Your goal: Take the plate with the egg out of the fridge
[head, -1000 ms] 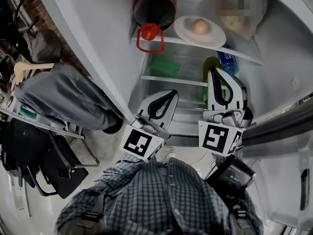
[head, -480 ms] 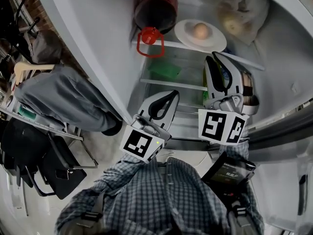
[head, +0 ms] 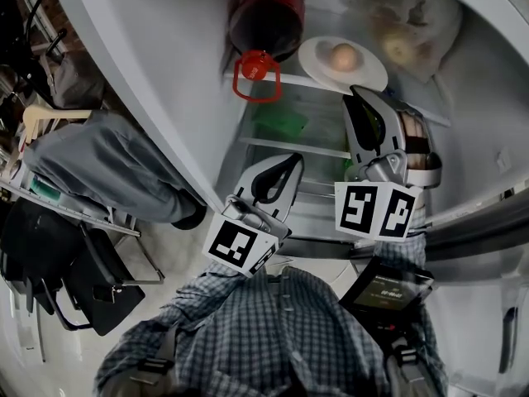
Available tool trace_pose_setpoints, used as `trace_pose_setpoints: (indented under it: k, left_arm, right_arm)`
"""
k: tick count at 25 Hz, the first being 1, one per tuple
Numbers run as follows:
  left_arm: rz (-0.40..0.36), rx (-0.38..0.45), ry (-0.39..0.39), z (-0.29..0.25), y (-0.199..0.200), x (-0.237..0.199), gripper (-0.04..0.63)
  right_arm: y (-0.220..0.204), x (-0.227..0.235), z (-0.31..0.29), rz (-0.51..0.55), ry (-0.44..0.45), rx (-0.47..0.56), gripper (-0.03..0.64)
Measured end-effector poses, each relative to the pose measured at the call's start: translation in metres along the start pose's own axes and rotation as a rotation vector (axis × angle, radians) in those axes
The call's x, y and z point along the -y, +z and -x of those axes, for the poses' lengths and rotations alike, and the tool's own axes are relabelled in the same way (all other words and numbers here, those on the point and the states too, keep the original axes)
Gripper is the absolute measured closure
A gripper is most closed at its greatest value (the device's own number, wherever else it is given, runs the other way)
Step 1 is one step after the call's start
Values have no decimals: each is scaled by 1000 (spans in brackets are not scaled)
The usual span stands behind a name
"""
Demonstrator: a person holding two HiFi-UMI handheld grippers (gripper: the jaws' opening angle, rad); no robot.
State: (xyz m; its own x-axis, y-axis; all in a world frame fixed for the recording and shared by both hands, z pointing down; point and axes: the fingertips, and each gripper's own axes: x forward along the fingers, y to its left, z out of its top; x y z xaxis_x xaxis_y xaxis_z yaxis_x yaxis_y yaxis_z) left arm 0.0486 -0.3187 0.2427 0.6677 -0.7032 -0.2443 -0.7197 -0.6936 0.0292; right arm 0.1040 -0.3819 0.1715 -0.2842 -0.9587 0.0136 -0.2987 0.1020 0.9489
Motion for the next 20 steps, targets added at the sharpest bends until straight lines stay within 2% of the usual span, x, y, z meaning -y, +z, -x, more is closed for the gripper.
trace_pose_setpoints:
  k: [14,20]
  left_arm:
    - [35,0,3,-2,-2,-2,589]
    - [139,40,-40,-9,10,-3,589]
  right_arm:
    - [-2,2,2,40,-23,-29,578]
    - [-1,2,9,64,-48,-31,581]
